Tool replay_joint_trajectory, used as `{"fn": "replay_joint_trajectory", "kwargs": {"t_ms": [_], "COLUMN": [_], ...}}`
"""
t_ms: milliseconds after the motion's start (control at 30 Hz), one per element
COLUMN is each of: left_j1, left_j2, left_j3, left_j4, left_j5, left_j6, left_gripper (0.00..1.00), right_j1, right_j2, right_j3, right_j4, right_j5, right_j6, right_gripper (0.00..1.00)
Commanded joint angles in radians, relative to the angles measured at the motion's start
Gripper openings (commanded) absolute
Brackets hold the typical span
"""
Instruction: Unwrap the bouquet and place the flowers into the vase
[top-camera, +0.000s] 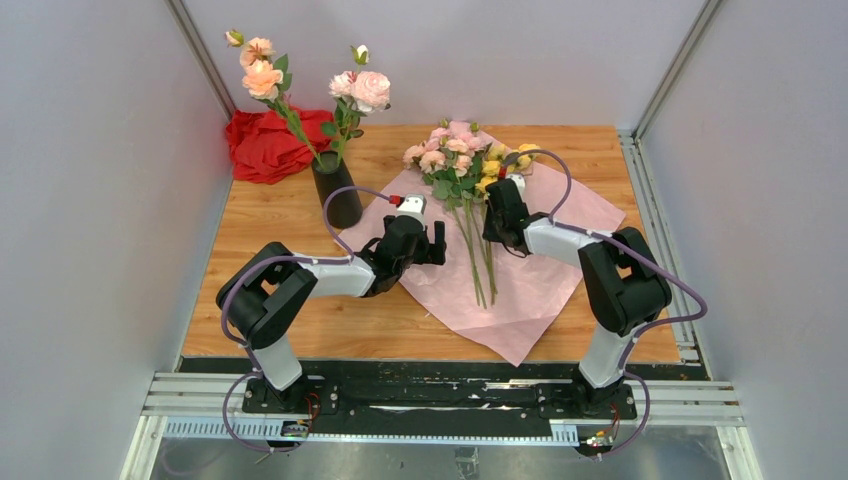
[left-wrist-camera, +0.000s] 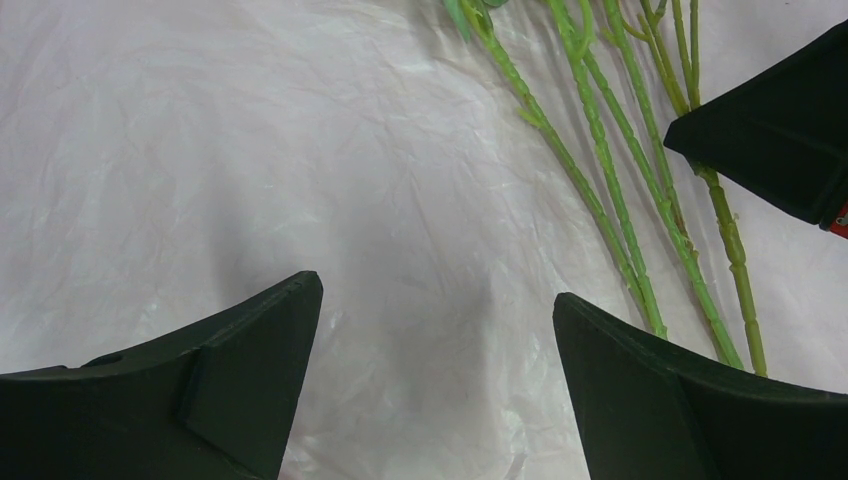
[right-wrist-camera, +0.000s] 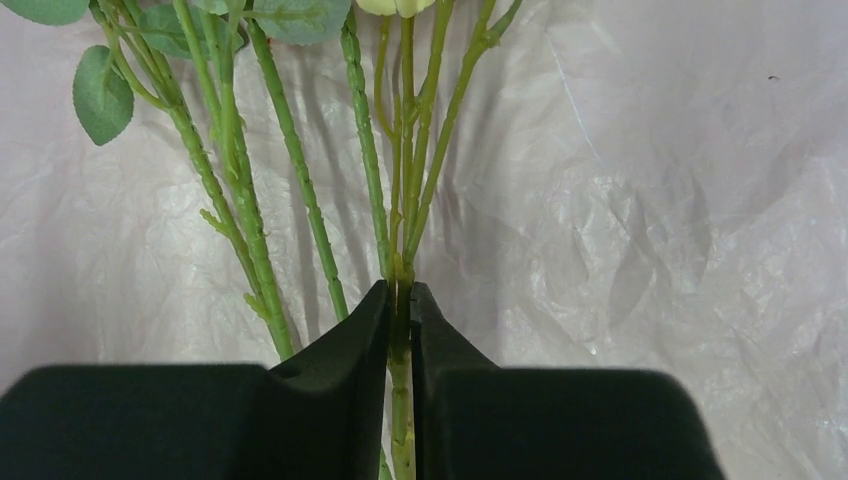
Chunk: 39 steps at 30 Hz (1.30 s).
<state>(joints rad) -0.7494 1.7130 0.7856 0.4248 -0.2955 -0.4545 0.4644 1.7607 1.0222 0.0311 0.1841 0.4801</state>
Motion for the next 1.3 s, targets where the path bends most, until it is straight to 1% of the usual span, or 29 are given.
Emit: {"fn": "replay_joint_trajectory", "kwargs": {"t_ms": [0,33,67,267,367,533,700,800,967,1000,1167,1267], "left_j1": [-0.01,-0.01,-0.01,-0.011,-0.014,-0.016,-0.018,-0.021,-0.024,-0.027,-0.031,-0.034], "left_j2": [0.006,0.007,0.007,0.004,-0.001,0.002,0.002,-0.006,-0.076,-0.118,-0.308,-0.419], "left_j3": [0.012,0.013,0.012,0.011,0.009,0.012,0.011,0.013,0.02,0.013,-0.04,-0.065], "left_j4": [0.016,0.016,0.016,0.017,0.017,0.017,0.018,0.019,0.016,0.015,0.006,0.003], "left_j5": [0.003,0.003,0.003,0.004,0.006,0.007,0.011,0.041,0.222,0.243,0.288,0.333], "left_j6": [0.014,0.014,0.016,0.016,0.018,0.022,0.023,0.033,0.045,0.048,0.031,0.0], "left_gripper": [0.98,0.98,0.98,0.98,0.97,0.97,0.96,0.96,1.0,1.0,0.9,0.9], "right_j1": [-0.014,-0.015,-0.015,-0.014,-0.013,-0.006,0.002,0.019,0.083,0.108,0.196,0.291], "right_j2": [-0.02,-0.02,-0.02,-0.052,-0.135,-0.332,-0.446,-0.503,-0.615,-0.648,-0.776,-0.839], "right_j3": [-0.016,-0.016,-0.016,-0.049,-0.123,-0.28,-0.354,-0.346,-0.321,-0.317,-0.32,-0.33], "right_j4": [0.0,0.0,0.0,0.035,0.1,0.252,0.307,0.286,0.2,0.174,0.071,0.017], "right_j5": [0.027,0.027,0.026,0.025,0.048,0.111,0.117,0.084,0.041,0.041,0.037,0.091], "right_j6": [0.016,0.016,0.016,0.014,0.024,0.024,-0.001,-0.032,-0.128,-0.144,-0.18,-0.192], "right_gripper": [0.07,0.02,0.0,0.0,0.0,0.0,0.0,0.0,0.0,0.0,0.0,0.0]}}
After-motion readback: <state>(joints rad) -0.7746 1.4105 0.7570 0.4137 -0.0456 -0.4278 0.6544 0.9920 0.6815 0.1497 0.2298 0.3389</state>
